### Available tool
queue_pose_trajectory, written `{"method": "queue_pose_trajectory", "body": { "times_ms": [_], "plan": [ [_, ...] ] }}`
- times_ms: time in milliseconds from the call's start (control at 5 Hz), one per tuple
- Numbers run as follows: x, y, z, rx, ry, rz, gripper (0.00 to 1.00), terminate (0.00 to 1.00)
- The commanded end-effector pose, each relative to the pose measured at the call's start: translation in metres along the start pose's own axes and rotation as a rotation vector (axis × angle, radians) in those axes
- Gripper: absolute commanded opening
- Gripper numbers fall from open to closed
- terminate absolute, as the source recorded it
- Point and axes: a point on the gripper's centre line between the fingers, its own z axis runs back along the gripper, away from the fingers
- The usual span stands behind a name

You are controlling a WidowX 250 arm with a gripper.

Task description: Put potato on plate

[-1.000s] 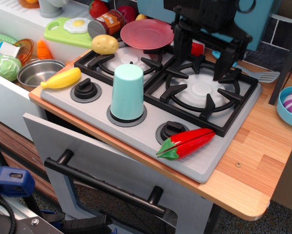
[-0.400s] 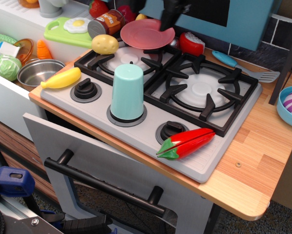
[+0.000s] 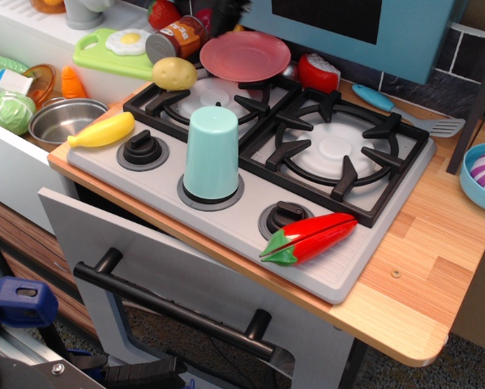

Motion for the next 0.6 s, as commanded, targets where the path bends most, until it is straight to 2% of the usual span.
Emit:
{"method": "queue_pose_trajectory", "body": {
  "times_ms": [0,400],
  "plan": [
    [-0.008,0.021,0.003,0.011,-0.102,-0.058,1.0,0.0],
    [-0.026,0.016,-0.015,-0.032,-0.145,-0.088,1.0,0.0]
  ]
}}
